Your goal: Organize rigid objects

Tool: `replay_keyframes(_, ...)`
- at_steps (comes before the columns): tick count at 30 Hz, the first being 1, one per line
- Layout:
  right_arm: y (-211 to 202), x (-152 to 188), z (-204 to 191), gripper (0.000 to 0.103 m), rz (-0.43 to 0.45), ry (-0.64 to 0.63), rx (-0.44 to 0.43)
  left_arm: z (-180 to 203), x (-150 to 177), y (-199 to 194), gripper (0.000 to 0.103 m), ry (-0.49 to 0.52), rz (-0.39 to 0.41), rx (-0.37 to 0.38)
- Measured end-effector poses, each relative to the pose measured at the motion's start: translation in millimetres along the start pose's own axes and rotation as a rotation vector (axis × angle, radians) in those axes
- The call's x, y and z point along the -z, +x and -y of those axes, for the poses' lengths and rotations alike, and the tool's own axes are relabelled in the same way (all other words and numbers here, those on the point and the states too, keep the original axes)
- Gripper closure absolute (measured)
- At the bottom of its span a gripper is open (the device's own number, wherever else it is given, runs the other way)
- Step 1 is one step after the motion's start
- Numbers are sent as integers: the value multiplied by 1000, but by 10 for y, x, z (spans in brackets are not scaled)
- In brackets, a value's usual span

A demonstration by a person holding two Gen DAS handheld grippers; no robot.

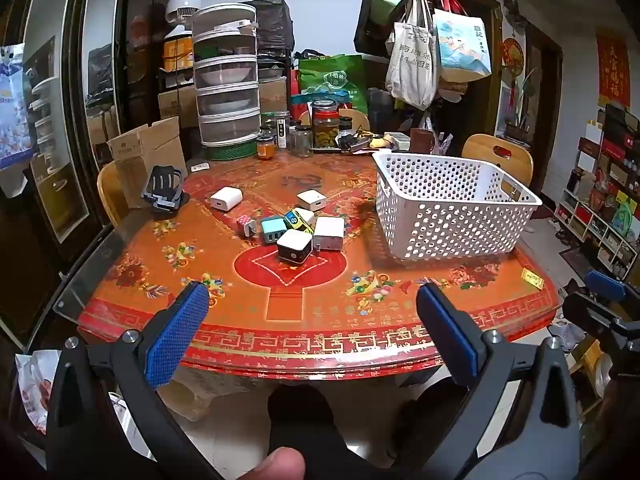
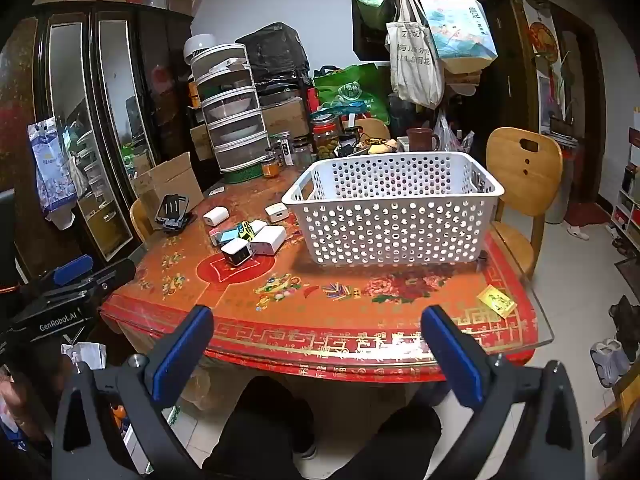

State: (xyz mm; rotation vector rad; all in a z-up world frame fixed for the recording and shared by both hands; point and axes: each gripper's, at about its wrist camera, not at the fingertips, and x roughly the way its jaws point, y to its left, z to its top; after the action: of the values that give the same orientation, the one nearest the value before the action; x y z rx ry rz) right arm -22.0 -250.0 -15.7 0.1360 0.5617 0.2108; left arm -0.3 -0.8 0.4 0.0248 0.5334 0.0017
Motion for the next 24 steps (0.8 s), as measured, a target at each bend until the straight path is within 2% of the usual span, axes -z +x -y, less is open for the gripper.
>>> replay_keyframes(7,-6,2,4,0,-2,-2,-1,66,18,11,1,3,-2,-9)
replay_keyframes(8,-3,1,3,0,-3,-3,-1,-20,7,-1,1,-23,-1,7)
replay_keyframes(24,-53,-12,-8,0,8,-15,-6,-37,13,49,1,-29,-16,14)
